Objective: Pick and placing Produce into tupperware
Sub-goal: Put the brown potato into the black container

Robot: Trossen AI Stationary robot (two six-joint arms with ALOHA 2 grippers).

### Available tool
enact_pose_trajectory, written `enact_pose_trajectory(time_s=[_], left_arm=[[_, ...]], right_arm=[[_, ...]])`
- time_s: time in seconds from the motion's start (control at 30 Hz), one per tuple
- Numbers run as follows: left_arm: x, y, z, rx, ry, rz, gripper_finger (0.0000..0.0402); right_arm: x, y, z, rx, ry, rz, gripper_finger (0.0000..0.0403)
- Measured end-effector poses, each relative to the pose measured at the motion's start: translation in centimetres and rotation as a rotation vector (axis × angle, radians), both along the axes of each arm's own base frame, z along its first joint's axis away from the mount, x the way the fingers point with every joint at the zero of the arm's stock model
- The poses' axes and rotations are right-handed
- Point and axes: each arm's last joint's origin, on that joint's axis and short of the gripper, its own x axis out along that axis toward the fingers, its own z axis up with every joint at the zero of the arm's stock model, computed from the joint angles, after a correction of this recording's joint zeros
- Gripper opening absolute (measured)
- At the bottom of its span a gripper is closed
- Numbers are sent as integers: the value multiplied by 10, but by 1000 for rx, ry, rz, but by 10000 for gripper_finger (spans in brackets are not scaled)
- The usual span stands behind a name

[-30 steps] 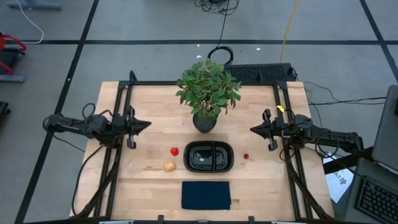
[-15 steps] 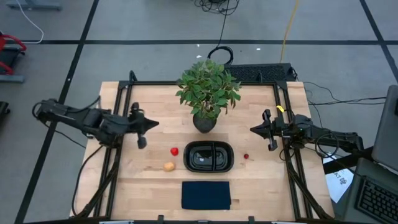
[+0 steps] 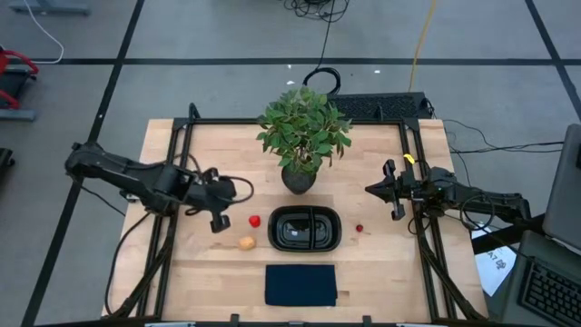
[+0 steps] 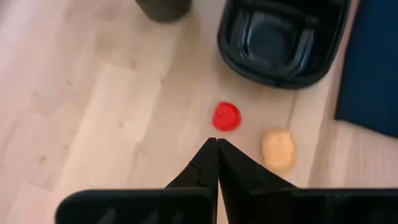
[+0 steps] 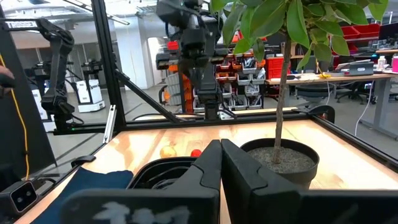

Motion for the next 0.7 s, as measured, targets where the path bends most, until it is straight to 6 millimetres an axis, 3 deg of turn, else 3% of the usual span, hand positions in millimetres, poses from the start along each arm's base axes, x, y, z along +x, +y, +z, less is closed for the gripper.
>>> enact_pose_trajectory(time_s=[0.37, 0.53, 0.7], left_arm=[[36, -15, -50, -41, 248, -2, 10], [43, -25, -75, -41, 359, -62, 23], [51, -31, -80, -103, 333, -96, 33]], right_arm=[[0, 0, 0, 0, 0, 0, 0], [0, 0, -1, 3, 12, 0, 0], [0, 0, -2, 18, 17, 2, 0]])
